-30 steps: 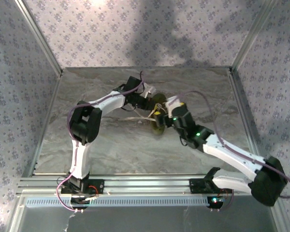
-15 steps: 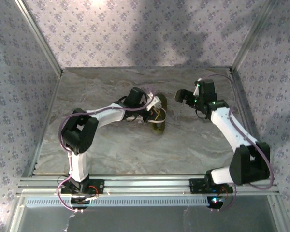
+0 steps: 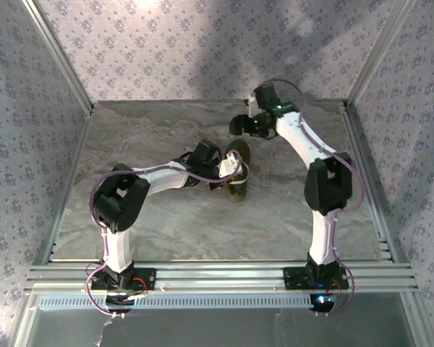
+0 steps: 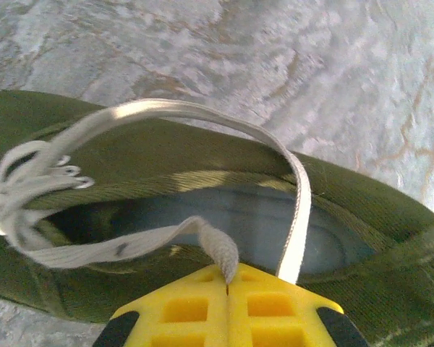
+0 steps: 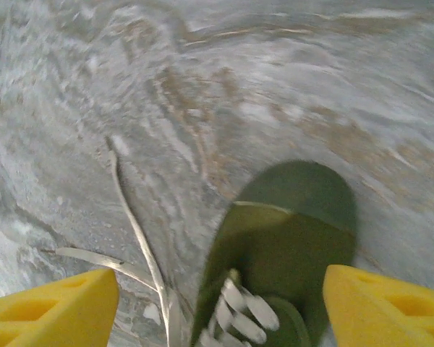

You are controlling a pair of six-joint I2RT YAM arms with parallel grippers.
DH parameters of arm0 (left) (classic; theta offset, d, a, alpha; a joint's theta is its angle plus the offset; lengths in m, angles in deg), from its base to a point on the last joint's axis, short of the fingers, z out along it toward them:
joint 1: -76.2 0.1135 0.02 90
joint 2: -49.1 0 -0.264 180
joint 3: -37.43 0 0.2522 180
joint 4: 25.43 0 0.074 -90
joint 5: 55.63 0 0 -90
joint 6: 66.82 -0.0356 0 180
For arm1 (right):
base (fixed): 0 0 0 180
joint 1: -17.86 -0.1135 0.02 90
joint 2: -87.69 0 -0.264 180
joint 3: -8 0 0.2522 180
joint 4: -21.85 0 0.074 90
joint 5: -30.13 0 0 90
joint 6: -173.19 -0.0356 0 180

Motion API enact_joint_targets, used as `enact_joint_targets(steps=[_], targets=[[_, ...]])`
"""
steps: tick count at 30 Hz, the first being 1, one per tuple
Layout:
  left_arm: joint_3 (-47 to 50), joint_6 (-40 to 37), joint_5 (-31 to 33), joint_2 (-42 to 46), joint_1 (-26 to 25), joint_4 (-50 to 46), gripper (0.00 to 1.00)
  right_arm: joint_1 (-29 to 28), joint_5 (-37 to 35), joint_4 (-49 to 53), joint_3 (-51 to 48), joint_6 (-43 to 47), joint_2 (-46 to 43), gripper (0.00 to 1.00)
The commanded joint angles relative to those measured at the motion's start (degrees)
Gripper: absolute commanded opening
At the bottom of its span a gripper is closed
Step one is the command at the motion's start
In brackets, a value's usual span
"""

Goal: Tie the shoes

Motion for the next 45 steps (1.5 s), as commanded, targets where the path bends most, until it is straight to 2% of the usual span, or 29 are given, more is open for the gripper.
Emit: enact_joint_targets(steps=[1, 4, 8, 12, 23, 36, 41, 45], targets=[[0.8, -7.0, 0.2, 1.3, -0.8, -0.5, 0.00, -4.1, -2.6, 10.6, 9.3, 4.6, 6.1, 0.68], [0.5, -8.7, 2.7, 0.3, -1.6, -1.0, 0.00, -7.0, -4.3, 16.2, 19.4, 5.9, 13.4, 0.61], [0.9, -11.7, 7.5, -0.7, -2.9, -1.2, 0.00, -9.7, -5.6, 21.4, 31.7, 7.4, 22.2, 0.57], [2.2, -15.5, 8.5, -1.0, -3.7, -0.8, 0.00, -11.3, -4.8, 23.6, 38.6, 8.5, 27.8, 0.57], [1.8, -20.2, 14.1, -3.7, -6.1, -2.3, 0.00, -16.1, -8.2, 23.2, 40.2, 14.7, 33.2, 0.56], [0.9, -22.0, 16.8, -6.4, -7.9, -3.5, 0.00, -20.1, -17.3, 23.2, 40.7, 20.5, 37.1, 0.54], [0.6, -21.9, 17.0, -6.6, -8.1, -4.0, 0.00, -21.0, -18.5, 23.1, 40.8, 21.4, 38.3, 0.52], [0.5, -21.9, 17.1, -6.9, -8.2, -4.1, 0.00, -21.6, -16.7, 23.5, 40.8, 22.2, 39.0, 0.50]])
